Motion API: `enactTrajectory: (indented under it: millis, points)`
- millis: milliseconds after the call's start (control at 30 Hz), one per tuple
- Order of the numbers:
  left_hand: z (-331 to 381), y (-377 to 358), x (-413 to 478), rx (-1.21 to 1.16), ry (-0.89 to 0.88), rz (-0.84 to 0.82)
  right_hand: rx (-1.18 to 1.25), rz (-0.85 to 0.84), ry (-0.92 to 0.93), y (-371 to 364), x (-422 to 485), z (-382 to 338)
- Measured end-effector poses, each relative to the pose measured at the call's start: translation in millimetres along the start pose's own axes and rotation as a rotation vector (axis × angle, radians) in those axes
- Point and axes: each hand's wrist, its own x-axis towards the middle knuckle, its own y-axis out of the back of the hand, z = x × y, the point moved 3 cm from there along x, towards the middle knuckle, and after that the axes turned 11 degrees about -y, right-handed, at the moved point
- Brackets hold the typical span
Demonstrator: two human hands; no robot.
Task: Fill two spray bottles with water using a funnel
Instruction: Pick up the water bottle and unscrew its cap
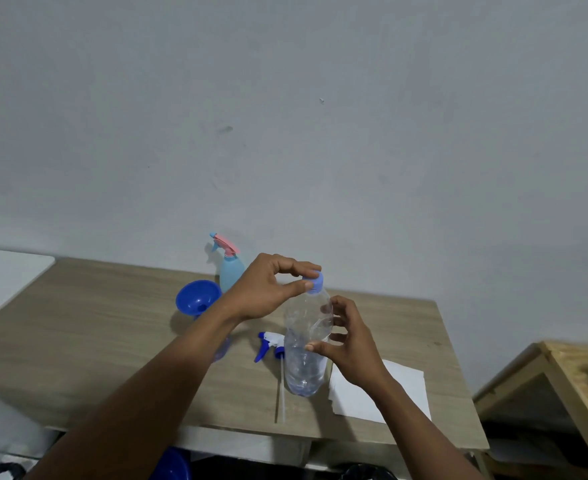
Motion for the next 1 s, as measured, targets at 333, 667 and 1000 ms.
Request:
enactTrajectory:
  millis: [333, 667, 1000]
  points:
    - [3, -21, -7, 0.161, -0.014, 0.335, -0.008, 0.017, -0.001, 2, 5, 3]
    - [2, -7, -1, 0.249, -0.035, 0.173, -0.03, 0.016, 0.003, 2, 4, 3]
    - [6, -7, 1, 0.214, -0.09, 0.323, -0.036, 0.005, 0.003, 1, 2, 2]
